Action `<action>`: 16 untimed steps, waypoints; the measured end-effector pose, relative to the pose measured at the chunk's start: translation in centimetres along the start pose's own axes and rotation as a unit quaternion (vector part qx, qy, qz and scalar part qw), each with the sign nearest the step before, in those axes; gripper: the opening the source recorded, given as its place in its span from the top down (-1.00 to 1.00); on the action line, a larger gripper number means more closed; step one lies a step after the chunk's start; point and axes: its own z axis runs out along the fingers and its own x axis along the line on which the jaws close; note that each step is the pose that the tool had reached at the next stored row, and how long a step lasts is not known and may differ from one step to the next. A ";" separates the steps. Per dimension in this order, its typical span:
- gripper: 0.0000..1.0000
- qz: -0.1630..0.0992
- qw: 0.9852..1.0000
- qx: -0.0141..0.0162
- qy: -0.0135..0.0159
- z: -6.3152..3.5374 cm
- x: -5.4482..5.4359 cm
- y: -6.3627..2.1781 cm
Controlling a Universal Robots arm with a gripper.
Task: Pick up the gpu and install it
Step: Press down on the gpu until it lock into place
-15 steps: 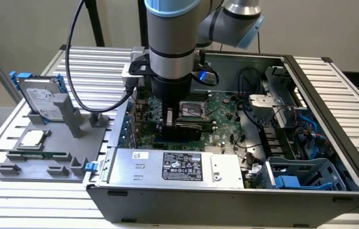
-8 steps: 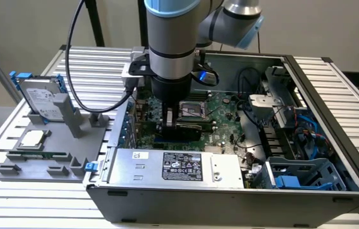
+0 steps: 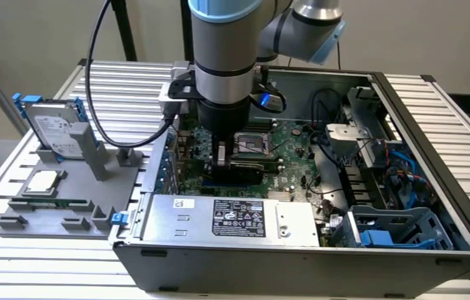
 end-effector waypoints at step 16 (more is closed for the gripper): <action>1.00 0.000 1.000 0.000 0.000 0.10 0.0 0.17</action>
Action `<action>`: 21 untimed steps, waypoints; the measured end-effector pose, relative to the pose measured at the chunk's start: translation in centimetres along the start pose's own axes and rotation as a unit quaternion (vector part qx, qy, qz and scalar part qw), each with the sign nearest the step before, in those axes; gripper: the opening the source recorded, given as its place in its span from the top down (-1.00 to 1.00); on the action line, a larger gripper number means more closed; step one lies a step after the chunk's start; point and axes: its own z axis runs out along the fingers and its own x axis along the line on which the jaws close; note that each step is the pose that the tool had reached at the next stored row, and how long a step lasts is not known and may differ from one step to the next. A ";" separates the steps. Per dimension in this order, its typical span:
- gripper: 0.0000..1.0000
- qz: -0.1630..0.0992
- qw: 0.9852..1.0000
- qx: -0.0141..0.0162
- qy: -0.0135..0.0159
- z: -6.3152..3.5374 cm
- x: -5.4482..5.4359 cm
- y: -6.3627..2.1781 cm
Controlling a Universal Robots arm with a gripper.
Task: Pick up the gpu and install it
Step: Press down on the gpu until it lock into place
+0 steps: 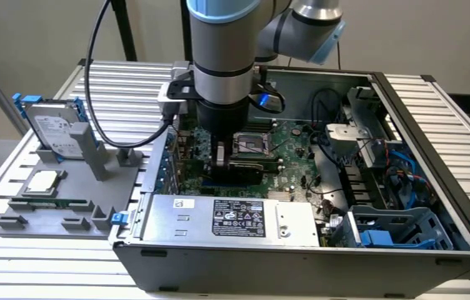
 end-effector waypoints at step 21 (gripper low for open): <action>1.00 0.000 1.000 0.000 0.000 0.04 0.0 0.20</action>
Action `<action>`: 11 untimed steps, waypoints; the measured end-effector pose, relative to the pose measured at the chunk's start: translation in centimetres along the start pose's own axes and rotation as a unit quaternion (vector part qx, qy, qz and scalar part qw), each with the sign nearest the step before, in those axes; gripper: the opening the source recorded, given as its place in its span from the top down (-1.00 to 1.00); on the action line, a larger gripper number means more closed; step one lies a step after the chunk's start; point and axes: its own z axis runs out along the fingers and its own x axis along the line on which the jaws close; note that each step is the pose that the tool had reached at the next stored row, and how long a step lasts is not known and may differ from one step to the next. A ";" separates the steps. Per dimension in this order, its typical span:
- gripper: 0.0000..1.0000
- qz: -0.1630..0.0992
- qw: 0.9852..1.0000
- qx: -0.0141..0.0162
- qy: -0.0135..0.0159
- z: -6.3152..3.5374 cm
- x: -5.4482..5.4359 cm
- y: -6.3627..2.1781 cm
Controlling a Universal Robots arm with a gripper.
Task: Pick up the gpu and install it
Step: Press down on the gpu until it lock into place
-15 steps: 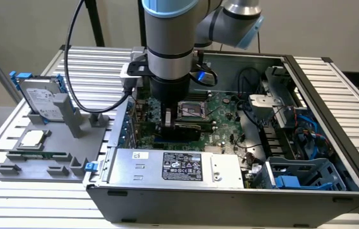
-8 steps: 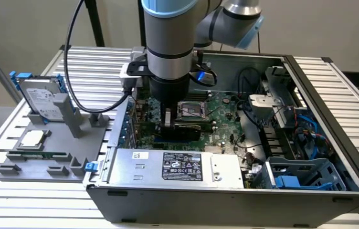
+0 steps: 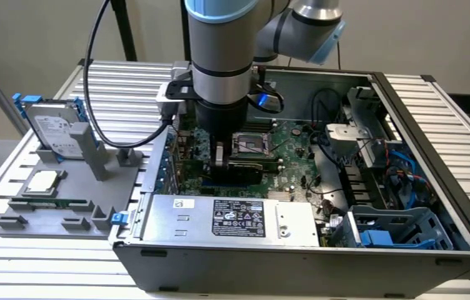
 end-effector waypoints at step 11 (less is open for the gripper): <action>1.00 -0.001 1.000 0.001 0.000 0.29 0.0 0.00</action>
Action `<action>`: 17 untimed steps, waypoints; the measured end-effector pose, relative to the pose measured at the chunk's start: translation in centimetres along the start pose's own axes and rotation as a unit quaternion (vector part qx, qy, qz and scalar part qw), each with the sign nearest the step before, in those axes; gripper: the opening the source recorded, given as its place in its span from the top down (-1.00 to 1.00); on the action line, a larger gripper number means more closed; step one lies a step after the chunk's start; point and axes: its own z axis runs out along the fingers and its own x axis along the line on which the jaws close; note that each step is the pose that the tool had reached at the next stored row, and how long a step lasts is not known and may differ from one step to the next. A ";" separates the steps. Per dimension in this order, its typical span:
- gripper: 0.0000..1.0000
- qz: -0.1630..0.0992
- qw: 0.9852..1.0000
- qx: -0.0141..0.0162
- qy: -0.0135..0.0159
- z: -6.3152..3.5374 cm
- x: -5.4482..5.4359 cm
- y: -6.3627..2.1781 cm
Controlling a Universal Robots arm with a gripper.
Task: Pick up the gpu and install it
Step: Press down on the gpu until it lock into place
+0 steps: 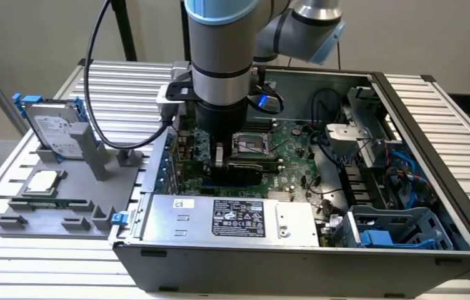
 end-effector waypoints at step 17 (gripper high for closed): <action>1.00 0.001 1.000 -0.001 -0.001 -5.20 -0.2 0.01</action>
